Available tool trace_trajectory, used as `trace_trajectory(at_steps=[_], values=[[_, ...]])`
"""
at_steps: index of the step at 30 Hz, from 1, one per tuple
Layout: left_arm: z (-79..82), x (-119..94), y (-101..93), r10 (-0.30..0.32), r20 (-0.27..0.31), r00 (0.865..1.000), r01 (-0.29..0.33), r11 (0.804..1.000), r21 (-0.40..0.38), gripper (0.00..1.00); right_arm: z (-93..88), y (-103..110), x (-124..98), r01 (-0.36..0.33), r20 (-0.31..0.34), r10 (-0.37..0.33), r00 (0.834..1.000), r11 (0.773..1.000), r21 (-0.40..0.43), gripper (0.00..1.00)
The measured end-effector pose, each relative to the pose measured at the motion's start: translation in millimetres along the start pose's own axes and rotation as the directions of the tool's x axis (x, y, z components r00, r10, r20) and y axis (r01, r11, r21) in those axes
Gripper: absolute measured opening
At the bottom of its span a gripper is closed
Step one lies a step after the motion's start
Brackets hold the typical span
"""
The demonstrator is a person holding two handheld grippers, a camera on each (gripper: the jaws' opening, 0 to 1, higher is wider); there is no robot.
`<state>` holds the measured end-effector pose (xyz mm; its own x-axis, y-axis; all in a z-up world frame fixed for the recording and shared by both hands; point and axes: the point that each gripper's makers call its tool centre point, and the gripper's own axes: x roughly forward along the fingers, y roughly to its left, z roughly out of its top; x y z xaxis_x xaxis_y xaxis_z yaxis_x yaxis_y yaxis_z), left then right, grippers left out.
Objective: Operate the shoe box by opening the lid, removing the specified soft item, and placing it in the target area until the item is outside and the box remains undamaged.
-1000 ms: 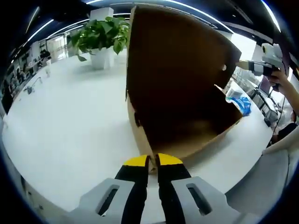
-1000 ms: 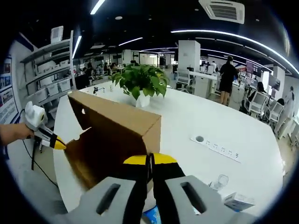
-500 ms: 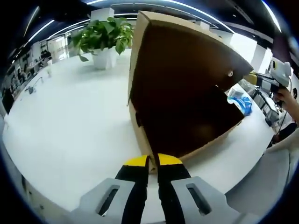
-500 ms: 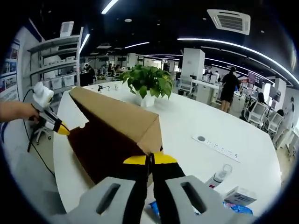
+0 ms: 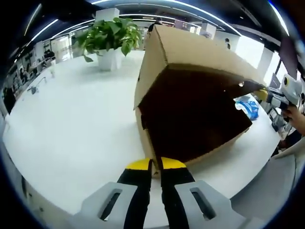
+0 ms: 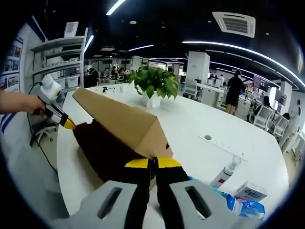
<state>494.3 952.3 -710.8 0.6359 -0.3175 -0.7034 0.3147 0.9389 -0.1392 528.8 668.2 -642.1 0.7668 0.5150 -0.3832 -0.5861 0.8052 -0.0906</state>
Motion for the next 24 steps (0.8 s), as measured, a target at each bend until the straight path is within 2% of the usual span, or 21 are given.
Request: trace_trajectory(at_steps=[4,6,10,13,18,24], values=[[2.2,-5,0.9,0.001,0.014,1.0,-0.001,1.0,0.02,0.03,-10.2,7,-2,-0.015,-0.013,0.014,1.0,0.998,-0.053,0.02],[8.1,-10,2.8,0.005,0.043,0.999,-0.005,1.0,0.016,0.05,-14.4,9,-2,-0.023,-0.018,0.022,1.0,0.998,-0.061,0.02],[16.8,-17,3.2,-0.009,0.087,0.996,0.009,1.0,0.004,0.14,-22.3,12,-4,-0.036,-0.029,0.034,0.999,0.997,-0.074,0.02],[23.1,-22,-0.5,-0.027,0.124,0.992,0.023,0.999,0.032,0.16,-26.6,15,-5,-0.049,-0.036,0.046,0.998,0.995,-0.088,0.01],[25.1,-24,-2.4,-0.039,0.146,0.989,0.033,0.998,0.048,0.23,-32.3,21,-7,-0.075,-0.045,0.07,0.997,0.99,-0.118,0.01],[22.8,-22,-6.4,-0.05,0.133,0.99,0.037,0.995,0.094,0.26,-38.7,33,-9,-0.127,-0.048,0.122,0.991,0.985,-0.114,0.09]])
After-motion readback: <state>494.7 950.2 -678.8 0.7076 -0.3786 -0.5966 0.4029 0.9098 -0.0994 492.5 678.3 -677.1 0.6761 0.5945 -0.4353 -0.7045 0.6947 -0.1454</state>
